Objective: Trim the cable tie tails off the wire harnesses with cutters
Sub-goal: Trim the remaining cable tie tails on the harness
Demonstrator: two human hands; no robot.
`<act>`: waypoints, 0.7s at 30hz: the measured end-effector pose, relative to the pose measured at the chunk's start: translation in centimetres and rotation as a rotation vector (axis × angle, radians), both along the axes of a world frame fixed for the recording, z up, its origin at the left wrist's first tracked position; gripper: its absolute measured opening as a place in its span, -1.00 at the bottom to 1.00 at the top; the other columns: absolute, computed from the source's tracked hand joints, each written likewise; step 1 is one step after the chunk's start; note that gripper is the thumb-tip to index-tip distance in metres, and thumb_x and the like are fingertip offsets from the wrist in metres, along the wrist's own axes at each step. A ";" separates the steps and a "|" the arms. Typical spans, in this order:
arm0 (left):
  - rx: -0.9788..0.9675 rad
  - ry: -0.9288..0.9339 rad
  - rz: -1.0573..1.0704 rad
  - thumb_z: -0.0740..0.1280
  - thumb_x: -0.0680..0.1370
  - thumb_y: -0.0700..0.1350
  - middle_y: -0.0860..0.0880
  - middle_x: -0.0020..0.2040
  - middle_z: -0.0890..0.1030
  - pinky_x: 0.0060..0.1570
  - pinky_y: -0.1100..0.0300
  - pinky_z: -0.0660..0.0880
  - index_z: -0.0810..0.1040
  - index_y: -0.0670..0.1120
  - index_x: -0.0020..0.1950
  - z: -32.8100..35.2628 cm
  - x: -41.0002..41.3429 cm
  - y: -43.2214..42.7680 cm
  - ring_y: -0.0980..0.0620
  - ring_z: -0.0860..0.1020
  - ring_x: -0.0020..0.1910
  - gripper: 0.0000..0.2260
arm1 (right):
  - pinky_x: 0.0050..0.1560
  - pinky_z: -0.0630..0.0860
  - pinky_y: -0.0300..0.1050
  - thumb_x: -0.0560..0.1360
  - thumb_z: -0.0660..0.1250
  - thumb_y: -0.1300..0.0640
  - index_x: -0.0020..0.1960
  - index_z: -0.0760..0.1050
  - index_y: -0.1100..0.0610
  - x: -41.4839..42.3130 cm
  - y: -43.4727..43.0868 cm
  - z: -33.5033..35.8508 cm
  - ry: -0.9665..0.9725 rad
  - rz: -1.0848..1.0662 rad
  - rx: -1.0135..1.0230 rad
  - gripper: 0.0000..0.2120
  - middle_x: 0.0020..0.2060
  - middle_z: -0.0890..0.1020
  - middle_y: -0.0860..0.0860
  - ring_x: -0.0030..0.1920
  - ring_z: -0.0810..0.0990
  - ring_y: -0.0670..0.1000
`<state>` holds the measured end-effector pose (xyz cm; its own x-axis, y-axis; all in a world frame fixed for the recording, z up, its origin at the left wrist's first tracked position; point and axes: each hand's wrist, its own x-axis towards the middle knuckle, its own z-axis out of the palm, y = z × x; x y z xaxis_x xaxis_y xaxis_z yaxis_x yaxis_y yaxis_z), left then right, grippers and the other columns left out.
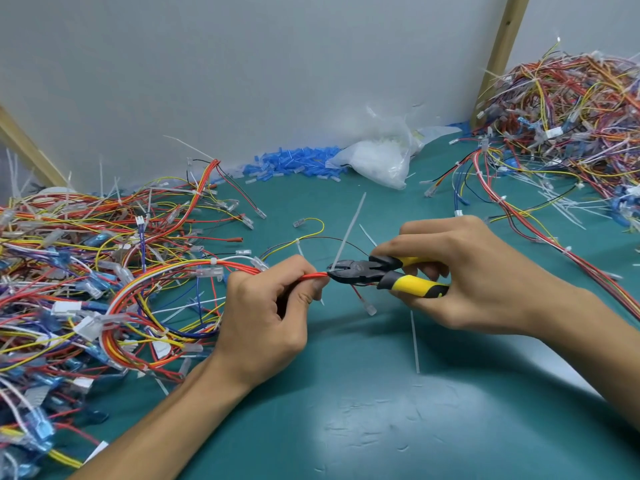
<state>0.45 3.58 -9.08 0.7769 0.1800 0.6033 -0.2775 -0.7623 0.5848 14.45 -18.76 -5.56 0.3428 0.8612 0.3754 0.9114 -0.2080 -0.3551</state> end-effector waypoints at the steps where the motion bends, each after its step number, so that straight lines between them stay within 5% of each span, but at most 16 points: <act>1: 0.000 0.003 -0.004 0.30 0.58 -0.11 -0.01 -0.48 0.41 -0.46 -0.04 0.31 0.55 -0.05 -0.26 0.0 0.0 0.0 -0.07 0.38 -0.52 -0.79 | -0.34 0.40 -0.01 0.47 0.52 0.18 0.07 0.69 -0.01 0.1 -0.1 0.1 -0.011 -0.007 -0.009 -0.79 -0.27 0.47 -0.14 -0.31 0.44 0.02; 13: 0.008 -0.006 -0.003 0.29 0.58 -0.09 -0.02 -0.48 0.40 -0.46 -0.01 0.29 0.53 -0.04 -0.28 0.1 -0.1 0.0 -0.05 0.35 -0.51 -0.77 | -0.32 0.43 0.05 0.48 0.50 0.10 0.10 0.68 -0.06 0.2 -0.4 0.4 -0.022 -0.009 -0.033 -0.79 -0.23 0.49 -0.16 -0.29 0.45 0.03; 21: 0.012 -0.003 -0.002 0.28 0.57 -0.08 0.00 -0.48 0.39 -0.50 0.09 0.25 0.54 -0.08 -0.28 0.2 -0.2 0.0 -0.01 0.32 -0.52 -0.77 | -0.37 0.34 -0.09 0.51 0.47 0.13 -0.01 0.69 -0.01 0.2 -0.2 0.4 0.034 0.024 -0.011 -0.91 -0.31 0.48 -0.08 -0.32 0.40 0.00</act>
<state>0.24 3.57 -8.87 0.7752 0.1712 0.6080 -0.2810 -0.7686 0.5747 14.68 -19.00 -5.14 0.3341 0.8735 0.3542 0.9038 -0.1902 -0.3833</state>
